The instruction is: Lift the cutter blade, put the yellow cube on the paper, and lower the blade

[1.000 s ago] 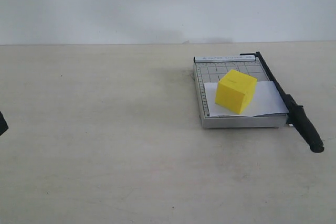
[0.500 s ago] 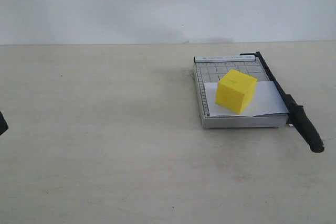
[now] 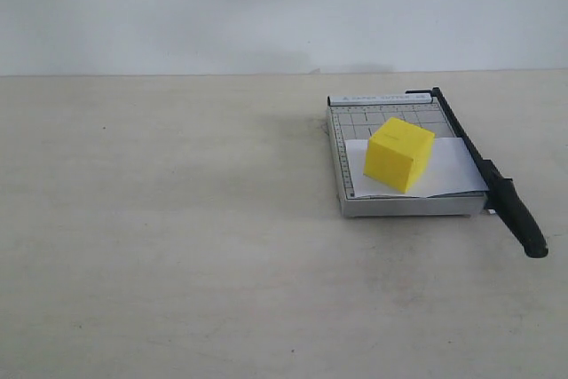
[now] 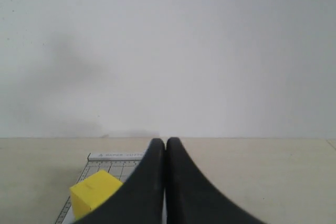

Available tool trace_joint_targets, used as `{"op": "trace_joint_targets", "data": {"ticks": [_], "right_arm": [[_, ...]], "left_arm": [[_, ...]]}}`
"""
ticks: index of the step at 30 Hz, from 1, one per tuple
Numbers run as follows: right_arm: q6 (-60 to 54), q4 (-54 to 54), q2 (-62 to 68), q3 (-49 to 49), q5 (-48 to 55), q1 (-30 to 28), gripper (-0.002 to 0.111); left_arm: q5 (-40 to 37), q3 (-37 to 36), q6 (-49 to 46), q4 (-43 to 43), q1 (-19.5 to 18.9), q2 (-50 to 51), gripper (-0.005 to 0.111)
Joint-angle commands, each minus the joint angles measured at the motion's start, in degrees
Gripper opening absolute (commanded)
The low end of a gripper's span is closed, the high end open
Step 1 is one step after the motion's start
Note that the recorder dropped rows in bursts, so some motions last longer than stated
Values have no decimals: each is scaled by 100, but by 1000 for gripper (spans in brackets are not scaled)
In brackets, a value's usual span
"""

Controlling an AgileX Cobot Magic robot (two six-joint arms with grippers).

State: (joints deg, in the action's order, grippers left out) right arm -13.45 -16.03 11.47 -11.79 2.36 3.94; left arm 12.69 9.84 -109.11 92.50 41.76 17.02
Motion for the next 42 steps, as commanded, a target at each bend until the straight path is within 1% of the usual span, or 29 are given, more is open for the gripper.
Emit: {"op": "trace_joint_targets", "data": {"ticks": [1,6,8,11,14,16,17,18,19,20,21,24,26,40,41,42], "right_arm": [[-25,8,-679,537,-204,1,0],[-25,163,-1071,1144,-236,1,0],[-25,186,-1082,1179,-163,1,0],[-25,466,-1082,1179,475,1,0],[-25,902,-1082,1179,741,1,0],[-25,1085,-1082,1179,715,1,0],[-25,1097,-1082,1179,700,-11,0],[-25,1097,-1082,1179,700,-49,0],[-25,1097,-1082,1179,700,-179,0],[-25,1097,-1082,1179,700,-276,0],[-25,1097,-1082,1179,700,-466,0],[-25,1097,-1082,1179,667,-786,0],[-25,1097,-1082,1179,651,-922,0],[-25,1084,-1082,1179,651,-971,0],[-25,1084,-1082,1179,651,-971,0],[-25,1084,-1082,1179,651,-971,0]], "left_arm": [[-28,-117,24,-42,-139,-654,4],[-28,-417,24,-42,-453,-1254,4],[-28,-571,24,-42,-588,-1442,4],[-51,-841,24,-42,-910,-1606,4],[-52,-984,24,-42,-1303,-1702,4],[-52,-984,24,-7,-1631,-1702,4],[-52,-984,24,-102,-1950,-1702,4],[-52,-984,24,-143,-2142,-1702,4],[-52,-984,24,-170,-2544,-1702,4],[-52,-984,24,-170,-2740,-1702,4],[-52,-984,24,-170,-3061,-1702,4],[-52,-984,24,-170,-3634,-1702,4],[-52,-984,24,-170,-3833,-1702,4],[-96,-984,24,-185,-3862,-1702,4],[-139,-984,24,-337,-3862,-1702,4],[-187,-984,2,-708,-3862,-1702,4]]}}
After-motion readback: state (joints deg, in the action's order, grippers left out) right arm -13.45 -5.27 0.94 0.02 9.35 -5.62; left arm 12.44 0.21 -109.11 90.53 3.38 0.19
